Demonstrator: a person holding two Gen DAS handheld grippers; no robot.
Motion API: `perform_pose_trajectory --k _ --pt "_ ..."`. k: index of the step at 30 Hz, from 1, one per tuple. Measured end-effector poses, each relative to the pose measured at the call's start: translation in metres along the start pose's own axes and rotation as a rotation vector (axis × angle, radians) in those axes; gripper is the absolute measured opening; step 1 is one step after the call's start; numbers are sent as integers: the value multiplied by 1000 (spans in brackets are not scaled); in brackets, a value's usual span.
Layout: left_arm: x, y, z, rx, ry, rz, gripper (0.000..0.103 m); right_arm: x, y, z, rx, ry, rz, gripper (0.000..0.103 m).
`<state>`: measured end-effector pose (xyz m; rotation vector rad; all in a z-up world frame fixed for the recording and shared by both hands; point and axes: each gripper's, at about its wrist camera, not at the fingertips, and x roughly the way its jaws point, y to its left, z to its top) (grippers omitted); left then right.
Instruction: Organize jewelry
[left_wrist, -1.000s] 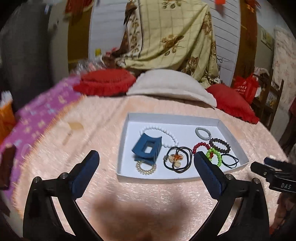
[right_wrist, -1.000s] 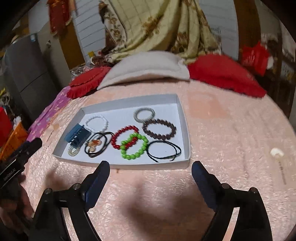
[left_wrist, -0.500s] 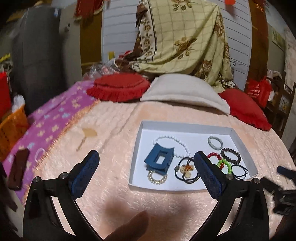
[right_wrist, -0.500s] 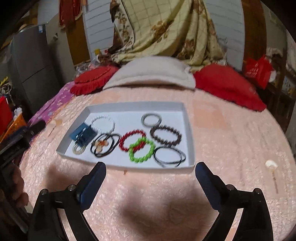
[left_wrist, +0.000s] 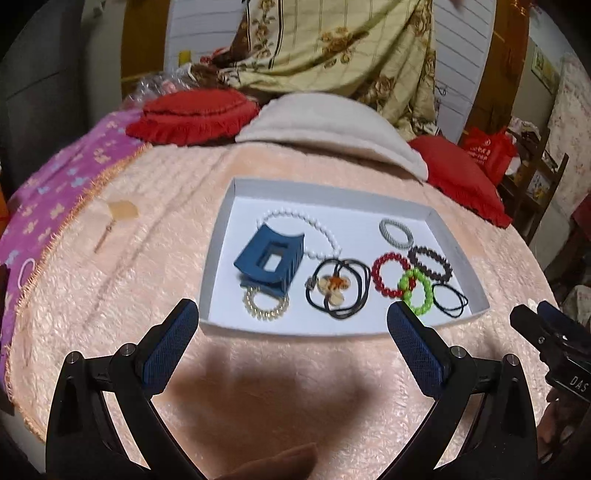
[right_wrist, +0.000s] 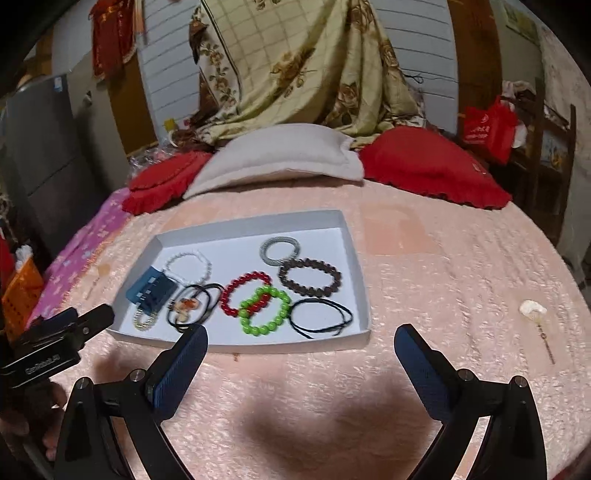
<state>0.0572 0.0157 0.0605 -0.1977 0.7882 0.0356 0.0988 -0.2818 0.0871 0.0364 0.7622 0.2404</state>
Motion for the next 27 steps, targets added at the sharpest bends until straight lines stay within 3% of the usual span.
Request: perform_pose_trajectory --k 8,27 --pt "5 -1 -4 5 27 3 102 -2 11 -2 -87 10 -18 100" --pt "5 -1 -6 5 29 -7 102 -1 15 -3 -107 10 -32 100"
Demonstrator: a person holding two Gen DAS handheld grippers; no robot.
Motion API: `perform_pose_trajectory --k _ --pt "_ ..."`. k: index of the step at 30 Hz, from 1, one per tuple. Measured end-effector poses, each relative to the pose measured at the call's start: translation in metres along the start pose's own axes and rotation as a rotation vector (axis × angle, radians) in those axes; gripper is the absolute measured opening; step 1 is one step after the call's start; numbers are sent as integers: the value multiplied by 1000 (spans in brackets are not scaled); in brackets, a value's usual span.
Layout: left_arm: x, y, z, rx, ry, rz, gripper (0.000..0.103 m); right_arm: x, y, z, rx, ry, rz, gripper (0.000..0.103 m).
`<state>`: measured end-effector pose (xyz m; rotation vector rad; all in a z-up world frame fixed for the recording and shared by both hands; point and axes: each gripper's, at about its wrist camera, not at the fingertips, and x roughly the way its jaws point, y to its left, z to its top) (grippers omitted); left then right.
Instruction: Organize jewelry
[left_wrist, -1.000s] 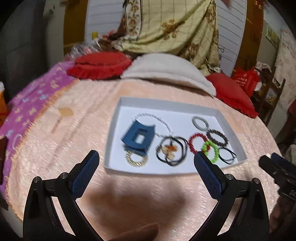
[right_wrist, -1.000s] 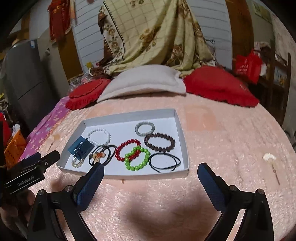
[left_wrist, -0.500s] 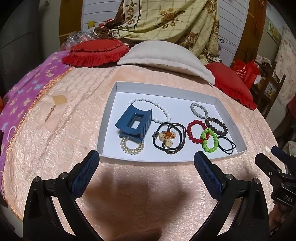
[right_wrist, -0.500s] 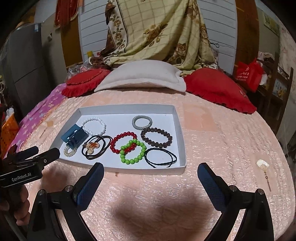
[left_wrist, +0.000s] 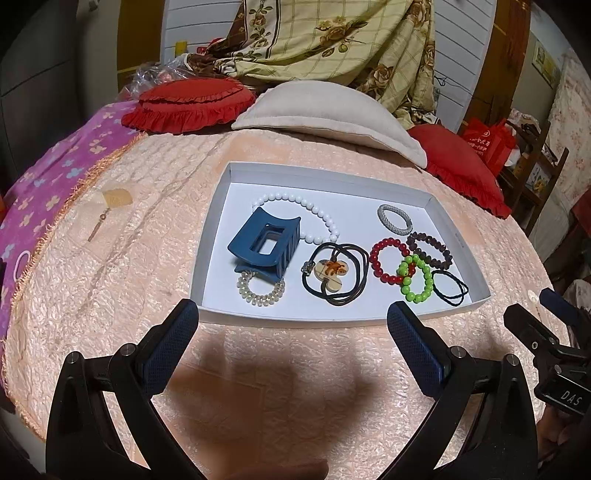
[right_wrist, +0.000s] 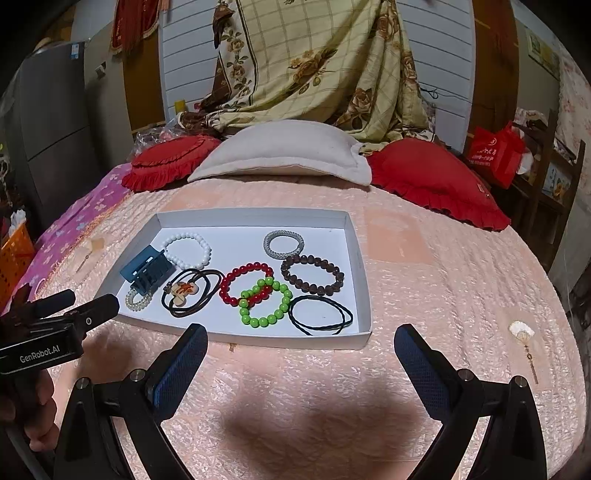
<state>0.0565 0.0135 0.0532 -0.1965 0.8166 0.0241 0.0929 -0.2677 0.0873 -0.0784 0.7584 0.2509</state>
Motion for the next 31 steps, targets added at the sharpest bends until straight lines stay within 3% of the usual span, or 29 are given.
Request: perform_pose_trajectory --k 18,31 --pt "1 -16 -7 66 -8 28 102 1 5 -2 -20 17 19 100" --pt "-1 -13 -8 53 -26 44 102 3 10 -4 -29 24 22 100"
